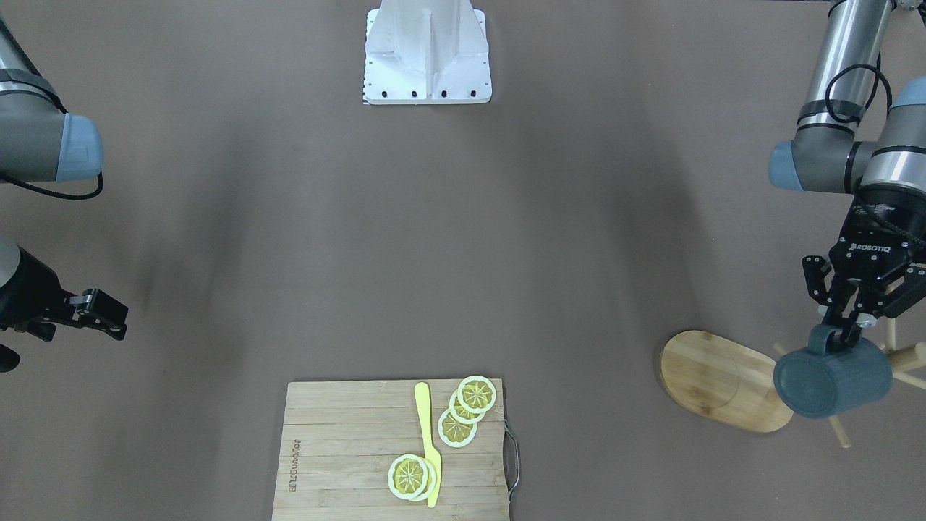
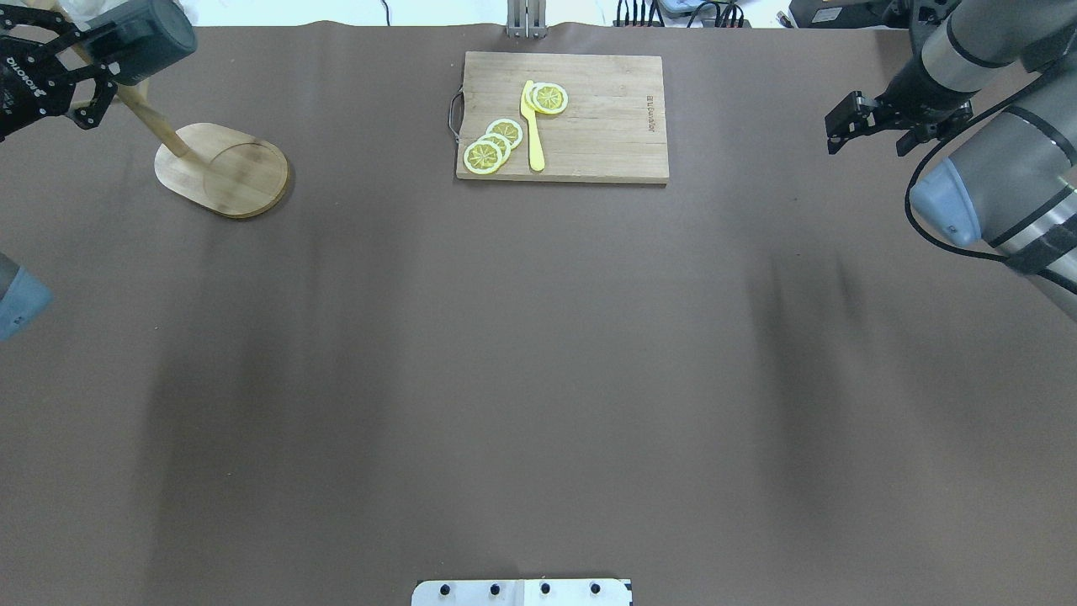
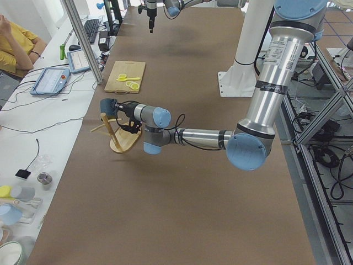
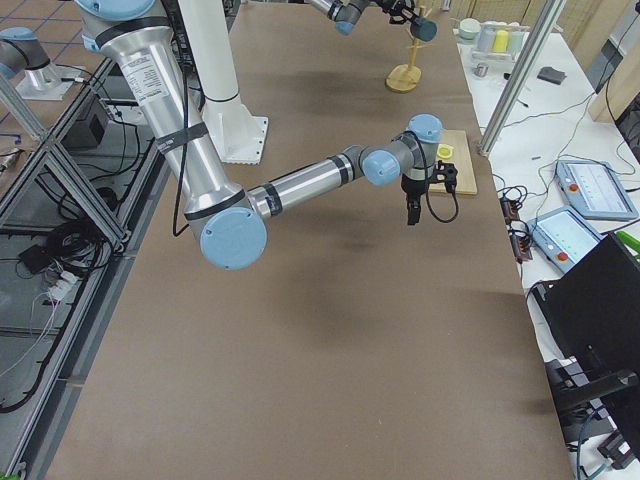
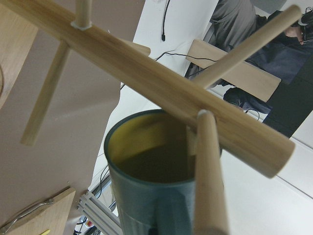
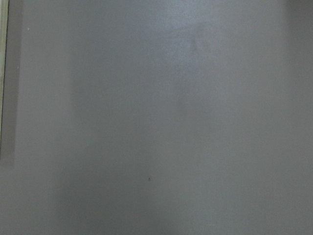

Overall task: Hang cup on storage rack
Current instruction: 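Open the left gripper and pull it back from the hung mug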

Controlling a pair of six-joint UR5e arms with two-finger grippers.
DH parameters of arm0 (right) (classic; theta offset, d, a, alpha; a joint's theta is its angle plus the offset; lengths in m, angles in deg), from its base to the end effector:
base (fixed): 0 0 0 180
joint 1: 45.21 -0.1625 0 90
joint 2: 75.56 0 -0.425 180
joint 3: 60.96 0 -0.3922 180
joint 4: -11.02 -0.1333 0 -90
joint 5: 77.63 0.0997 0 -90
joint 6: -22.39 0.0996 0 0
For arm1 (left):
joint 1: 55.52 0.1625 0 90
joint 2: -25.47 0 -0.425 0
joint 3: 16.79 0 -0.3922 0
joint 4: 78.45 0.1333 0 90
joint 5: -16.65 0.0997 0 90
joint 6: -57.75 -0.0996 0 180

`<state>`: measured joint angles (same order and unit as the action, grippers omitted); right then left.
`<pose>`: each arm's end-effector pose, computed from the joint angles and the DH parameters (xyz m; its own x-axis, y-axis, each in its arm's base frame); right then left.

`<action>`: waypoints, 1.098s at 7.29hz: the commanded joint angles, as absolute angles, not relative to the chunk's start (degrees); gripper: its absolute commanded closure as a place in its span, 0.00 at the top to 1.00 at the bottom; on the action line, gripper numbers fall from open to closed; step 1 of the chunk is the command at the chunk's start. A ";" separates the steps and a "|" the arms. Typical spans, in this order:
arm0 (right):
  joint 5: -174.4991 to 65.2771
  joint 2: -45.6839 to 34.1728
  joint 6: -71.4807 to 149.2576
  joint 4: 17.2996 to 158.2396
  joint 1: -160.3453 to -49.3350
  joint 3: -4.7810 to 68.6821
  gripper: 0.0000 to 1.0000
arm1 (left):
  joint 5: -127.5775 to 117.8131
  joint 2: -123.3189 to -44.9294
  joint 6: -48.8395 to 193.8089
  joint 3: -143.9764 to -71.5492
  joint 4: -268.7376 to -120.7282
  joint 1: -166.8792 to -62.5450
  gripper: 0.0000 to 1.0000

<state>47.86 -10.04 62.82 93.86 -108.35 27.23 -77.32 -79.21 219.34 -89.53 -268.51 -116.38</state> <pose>-0.2330 -0.6272 0.4189 0.7078 0.0258 0.7060 -0.0881 0.9948 0.0520 0.1745 -0.5725 0.4795 -0.8150 -0.4819 -0.3217 0.2045 0.2802 -0.9379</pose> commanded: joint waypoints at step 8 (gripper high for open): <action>47.52 -10.00 62.55 93.90 -108.23 26.41 1.00 | -97.12 -67.44 165.24 -90.36 -274.98 -123.07 0.98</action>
